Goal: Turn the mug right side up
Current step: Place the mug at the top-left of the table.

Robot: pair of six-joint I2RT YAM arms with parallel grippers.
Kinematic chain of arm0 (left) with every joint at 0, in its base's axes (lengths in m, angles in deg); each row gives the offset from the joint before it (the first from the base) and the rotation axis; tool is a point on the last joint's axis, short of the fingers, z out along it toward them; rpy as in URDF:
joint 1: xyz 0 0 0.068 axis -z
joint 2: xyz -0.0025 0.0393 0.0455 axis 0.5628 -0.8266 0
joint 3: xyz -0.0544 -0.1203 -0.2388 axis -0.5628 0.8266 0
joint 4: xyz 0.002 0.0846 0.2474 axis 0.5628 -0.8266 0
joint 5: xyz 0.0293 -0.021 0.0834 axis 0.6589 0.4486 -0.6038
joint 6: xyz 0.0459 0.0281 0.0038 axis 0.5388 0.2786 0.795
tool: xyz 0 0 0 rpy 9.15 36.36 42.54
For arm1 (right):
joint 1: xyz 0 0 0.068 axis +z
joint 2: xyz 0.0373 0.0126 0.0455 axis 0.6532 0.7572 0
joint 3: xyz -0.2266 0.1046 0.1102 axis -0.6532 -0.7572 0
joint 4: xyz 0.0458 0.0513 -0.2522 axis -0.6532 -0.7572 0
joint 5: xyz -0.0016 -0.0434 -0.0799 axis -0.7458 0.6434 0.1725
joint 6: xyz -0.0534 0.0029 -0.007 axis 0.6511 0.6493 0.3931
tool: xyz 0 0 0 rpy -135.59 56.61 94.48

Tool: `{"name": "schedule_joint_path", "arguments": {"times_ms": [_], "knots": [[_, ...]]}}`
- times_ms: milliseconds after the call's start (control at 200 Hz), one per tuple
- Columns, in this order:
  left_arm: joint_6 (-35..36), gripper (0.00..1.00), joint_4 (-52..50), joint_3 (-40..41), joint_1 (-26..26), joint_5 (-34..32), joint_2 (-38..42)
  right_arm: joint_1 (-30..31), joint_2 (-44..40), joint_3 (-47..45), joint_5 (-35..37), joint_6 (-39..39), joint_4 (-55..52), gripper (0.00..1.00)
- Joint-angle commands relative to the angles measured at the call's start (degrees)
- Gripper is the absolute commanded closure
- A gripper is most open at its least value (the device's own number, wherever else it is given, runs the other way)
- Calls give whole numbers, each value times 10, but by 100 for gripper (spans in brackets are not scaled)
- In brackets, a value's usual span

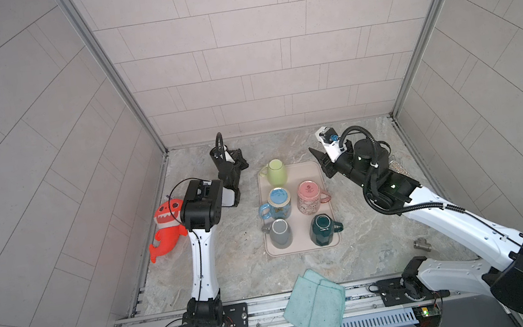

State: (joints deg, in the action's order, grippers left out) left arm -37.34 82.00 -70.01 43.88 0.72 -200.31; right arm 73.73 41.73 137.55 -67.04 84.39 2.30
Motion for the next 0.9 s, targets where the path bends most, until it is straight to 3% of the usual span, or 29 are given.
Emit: {"name": "schedule_joint_path", "arguments": {"times_ms": [0,205,550,896], "knots": [[-5,100,58,-17,1,17,-12,-2,3,14,4,-2,-2,60],[0,100,60,-9,6,26,-17,-2,8,15,2,-7,-1,60],[-3,83,61,-4,7,53,-11,-2,-2,7,4,-11,0,60],[-10,79,62,8,7,60,-4,-2,-20,-8,12,-13,3,60]]}}
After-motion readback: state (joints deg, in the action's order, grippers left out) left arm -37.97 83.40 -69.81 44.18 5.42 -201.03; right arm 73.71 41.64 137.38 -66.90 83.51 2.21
